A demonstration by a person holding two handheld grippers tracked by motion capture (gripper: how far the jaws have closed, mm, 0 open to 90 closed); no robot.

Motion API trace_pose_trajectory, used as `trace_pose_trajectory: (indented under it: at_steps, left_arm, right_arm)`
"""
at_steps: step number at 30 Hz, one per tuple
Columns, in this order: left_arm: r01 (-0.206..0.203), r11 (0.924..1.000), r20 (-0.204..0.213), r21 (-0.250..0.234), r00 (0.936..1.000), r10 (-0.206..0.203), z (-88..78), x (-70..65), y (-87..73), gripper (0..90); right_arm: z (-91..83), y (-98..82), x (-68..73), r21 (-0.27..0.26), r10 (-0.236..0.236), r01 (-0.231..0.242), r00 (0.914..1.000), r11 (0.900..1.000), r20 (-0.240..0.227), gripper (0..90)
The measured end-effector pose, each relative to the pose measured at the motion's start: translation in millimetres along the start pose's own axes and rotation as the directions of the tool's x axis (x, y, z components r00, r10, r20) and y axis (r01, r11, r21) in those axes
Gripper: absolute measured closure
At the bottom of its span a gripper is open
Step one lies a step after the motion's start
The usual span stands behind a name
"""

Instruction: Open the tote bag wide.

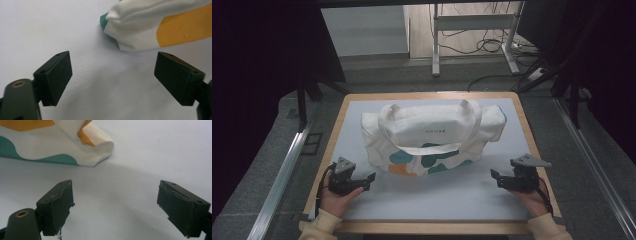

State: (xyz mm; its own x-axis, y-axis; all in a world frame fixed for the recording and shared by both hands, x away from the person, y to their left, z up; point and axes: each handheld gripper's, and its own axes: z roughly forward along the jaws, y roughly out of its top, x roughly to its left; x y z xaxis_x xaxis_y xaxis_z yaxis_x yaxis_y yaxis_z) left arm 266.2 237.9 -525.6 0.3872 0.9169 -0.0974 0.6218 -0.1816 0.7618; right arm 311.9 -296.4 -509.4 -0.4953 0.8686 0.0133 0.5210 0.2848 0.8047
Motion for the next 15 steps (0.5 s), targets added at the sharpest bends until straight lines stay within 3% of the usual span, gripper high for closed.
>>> trace_pose_trajectory:
  at_steps: [4,11,15]
  left_arm:
    - [0.009,0.9997,-0.008,0.025,0.9999,-0.008,3.3,3.5,-0.1,13.7]
    - [0.001,1.0000,-0.005,-0.005,1.0000,-0.001,-3.2,3.3,-1.4,17.0]
    - [0.020,0.9991,0.017,0.037,0.9996,-0.021,0.1,5.4,-2.6,23.1]
  right_arm:
    - [0.2,-1.9,-0.5,0.002,-0.013,0.013,0.9999,1.000,-0.005,17.5]
    - [-3.7,-2.5,2.8,-0.013,-0.020,0.020,0.9997,1.000,-0.014,22.7]
    - [-0.2,-3.9,2.7,0.006,-0.030,0.030,0.9995,1.000,-0.012,23.1]
